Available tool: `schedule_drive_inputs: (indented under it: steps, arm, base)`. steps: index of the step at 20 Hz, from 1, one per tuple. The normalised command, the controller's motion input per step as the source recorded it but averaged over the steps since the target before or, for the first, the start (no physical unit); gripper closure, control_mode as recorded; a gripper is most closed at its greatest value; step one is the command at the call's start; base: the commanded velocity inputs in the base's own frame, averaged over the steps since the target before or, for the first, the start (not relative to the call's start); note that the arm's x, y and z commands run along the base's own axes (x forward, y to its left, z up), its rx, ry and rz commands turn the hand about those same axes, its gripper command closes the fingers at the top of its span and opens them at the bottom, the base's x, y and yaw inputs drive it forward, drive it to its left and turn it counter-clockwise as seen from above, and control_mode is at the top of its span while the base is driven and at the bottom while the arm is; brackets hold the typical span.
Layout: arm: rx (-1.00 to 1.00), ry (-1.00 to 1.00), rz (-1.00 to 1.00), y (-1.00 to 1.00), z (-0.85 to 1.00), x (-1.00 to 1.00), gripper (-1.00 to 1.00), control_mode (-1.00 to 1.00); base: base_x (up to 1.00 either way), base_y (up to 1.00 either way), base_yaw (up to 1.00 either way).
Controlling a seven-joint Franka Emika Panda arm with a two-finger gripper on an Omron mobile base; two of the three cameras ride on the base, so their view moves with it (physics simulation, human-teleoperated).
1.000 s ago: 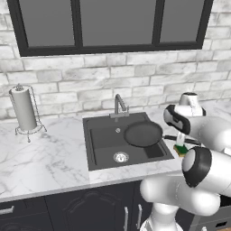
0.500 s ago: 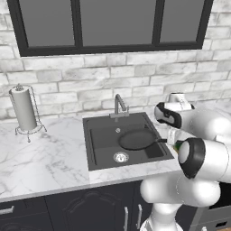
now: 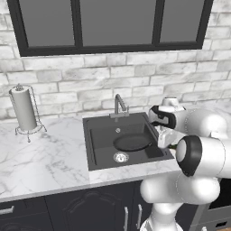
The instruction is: Pick the pan and sponge and place them into the sink. Then turn on the water.
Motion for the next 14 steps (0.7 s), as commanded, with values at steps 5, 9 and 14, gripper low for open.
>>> schedule_drive_inputs:
  steps: [5,9,14]
  arm:
    - [0.0,0.01,-0.07,0.27,-0.13,0.0,1.0,-1.0]
    - [0.0,0.02,-0.03,0.22,-0.13,0.0,1.0,-1.0]
    - [0.0,0.0,-0.01,0.19,-0.12,0.05,1.0,-1.0]
  base:
    - [0.0,0.0,0.0]
    - [0.0,0.0,0.0]
    - [0.0,0.0,0.0]
